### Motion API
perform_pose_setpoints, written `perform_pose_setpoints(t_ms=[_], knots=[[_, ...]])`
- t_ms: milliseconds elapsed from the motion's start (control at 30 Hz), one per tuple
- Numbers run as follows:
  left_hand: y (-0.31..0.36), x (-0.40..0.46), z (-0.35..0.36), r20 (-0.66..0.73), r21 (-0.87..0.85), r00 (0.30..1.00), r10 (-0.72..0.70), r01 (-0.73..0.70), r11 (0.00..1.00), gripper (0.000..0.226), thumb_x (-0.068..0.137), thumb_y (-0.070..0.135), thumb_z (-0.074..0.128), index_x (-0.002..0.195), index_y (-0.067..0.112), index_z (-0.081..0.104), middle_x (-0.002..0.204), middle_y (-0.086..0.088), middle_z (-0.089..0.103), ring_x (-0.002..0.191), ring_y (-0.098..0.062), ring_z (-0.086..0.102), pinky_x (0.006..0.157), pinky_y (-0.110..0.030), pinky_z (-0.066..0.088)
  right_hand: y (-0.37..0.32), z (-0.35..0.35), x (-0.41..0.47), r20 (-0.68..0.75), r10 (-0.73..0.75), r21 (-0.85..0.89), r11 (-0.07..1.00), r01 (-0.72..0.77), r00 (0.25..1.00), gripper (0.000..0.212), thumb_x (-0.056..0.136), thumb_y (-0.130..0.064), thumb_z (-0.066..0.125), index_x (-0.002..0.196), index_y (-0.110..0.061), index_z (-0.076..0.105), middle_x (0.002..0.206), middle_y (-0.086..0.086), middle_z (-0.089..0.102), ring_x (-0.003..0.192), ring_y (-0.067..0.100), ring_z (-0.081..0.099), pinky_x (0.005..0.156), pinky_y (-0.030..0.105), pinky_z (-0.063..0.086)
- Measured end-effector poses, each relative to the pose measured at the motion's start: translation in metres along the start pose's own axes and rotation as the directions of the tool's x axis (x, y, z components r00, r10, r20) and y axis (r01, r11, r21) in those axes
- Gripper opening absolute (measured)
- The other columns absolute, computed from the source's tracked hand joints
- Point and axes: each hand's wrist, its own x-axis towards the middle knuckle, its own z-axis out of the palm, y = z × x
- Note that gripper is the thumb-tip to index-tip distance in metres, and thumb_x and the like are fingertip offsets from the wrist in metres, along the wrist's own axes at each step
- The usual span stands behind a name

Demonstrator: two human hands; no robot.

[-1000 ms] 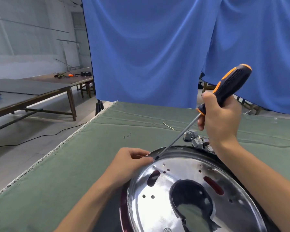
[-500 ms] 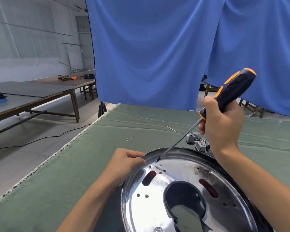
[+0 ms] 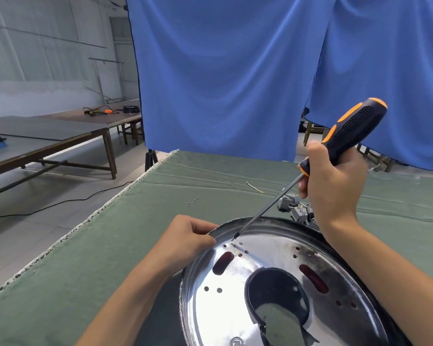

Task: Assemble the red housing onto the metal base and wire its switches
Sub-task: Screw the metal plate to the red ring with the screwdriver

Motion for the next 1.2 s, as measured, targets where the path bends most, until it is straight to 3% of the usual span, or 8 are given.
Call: perform_pose_setpoints(t_ms=[233, 400, 533, 700, 900, 1033, 1200], knots=[[-0.006, 0.0028, -0.0018, 0.01, 0.021, 1.0, -0.004, 0.004, 1.0, 0.04, 0.079, -0.007, 0.053, 0.081, 0.023, 0.079, 0.074, -0.013, 0.062, 0.07, -0.02, 0.051, 0.067, -0.033, 0.04, -0.0008, 0.004, -0.0016, 0.008, -0.001, 0.023, 1.0, 0.001, 1.0, 0.022, 0.079, -0.02, 0.054, 0.071, -0.002, 0.045, 0.045, -0.005, 0.048, 0.027, 0.017, 0.041, 0.031, 0.019, 0.028], [-0.0065, 0.005, -0.0036, -0.006, 0.035, 1.0, 0.002, -0.002, 0.999, 0.039, 0.079, -0.006, 0.053, 0.081, 0.023, 0.079, 0.071, -0.011, 0.061, 0.067, -0.02, 0.05, 0.064, -0.032, 0.04, -0.0004, 0.0063, -0.0041, 0.018, -0.003, 0.033, 0.999, 0.002, 1.0, 0.029, 0.079, -0.019, 0.055, 0.075, 0.008, 0.045, 0.048, -0.002, 0.046, 0.029, 0.019, 0.04, 0.031, 0.019, 0.029], [-0.0073, 0.0034, -0.0044, -0.008, 0.037, 1.0, -0.003, 0.004, 0.999, 0.04, 0.08, -0.005, 0.054, 0.08, 0.025, 0.079, 0.071, -0.011, 0.065, 0.066, -0.018, 0.054, 0.065, -0.03, 0.043, -0.0006, 0.0062, -0.0054, 0.018, -0.009, 0.032, 0.999, 0.008, 1.0, 0.027, 0.084, -0.013, 0.055, 0.073, 0.008, 0.043, 0.051, 0.005, 0.046, 0.029, 0.018, 0.039, 0.031, 0.018, 0.029], [-0.0078, 0.0032, -0.0029, -0.007, 0.037, 1.0, -0.001, 0.001, 0.999, 0.042, 0.08, -0.005, 0.054, 0.08, 0.028, 0.079, 0.075, -0.015, 0.067, 0.069, -0.018, 0.053, 0.067, -0.032, 0.041, -0.0021, 0.0055, -0.0032, 0.011, -0.009, 0.042, 0.999, 0.008, 1.0, 0.028, 0.08, -0.019, 0.054, 0.074, 0.007, 0.045, 0.048, -0.003, 0.046, 0.028, 0.019, 0.04, 0.031, 0.019, 0.029], [-0.008, 0.0045, -0.0014, -0.001, 0.026, 1.0, 0.006, -0.006, 1.0, 0.043, 0.081, -0.005, 0.054, 0.082, 0.03, 0.079, 0.081, -0.021, 0.071, 0.073, -0.019, 0.048, 0.069, -0.034, 0.038, -0.0028, 0.0067, -0.0036, 0.015, -0.017, 0.045, 0.999, 0.016, 1.0, 0.029, 0.081, -0.017, 0.055, 0.075, 0.01, 0.044, 0.049, 0.001, 0.046, 0.028, 0.019, 0.04, 0.031, 0.019, 0.029], [-0.008, 0.0053, -0.0021, -0.006, 0.034, 1.0, 0.008, -0.008, 0.999, 0.043, 0.081, -0.005, 0.055, 0.08, 0.031, 0.079, 0.071, -0.011, 0.067, 0.067, -0.018, 0.048, 0.066, -0.032, 0.038, -0.0029, 0.0091, -0.0059, 0.037, -0.014, 0.049, 0.999, 0.012, 0.999, 0.023, 0.085, -0.012, 0.055, 0.071, 0.003, 0.045, 0.048, -0.002, 0.046, 0.029, 0.02, 0.038, 0.032, 0.018, 0.029], [-0.009, 0.0058, -0.0023, -0.009, 0.049, 1.0, 0.021, -0.02, 0.999, 0.042, 0.081, -0.004, 0.056, 0.078, 0.031, 0.079, 0.074, -0.014, 0.068, 0.069, -0.017, 0.046, 0.068, -0.031, 0.037, -0.0028, 0.0099, -0.008, 0.066, -0.01, 0.025, 1.0, 0.009, 0.998, 0.02, 0.081, -0.019, 0.055, 0.067, -0.008, 0.045, 0.045, -0.003, 0.048, 0.029, 0.019, 0.041, 0.033, 0.018, 0.03]])
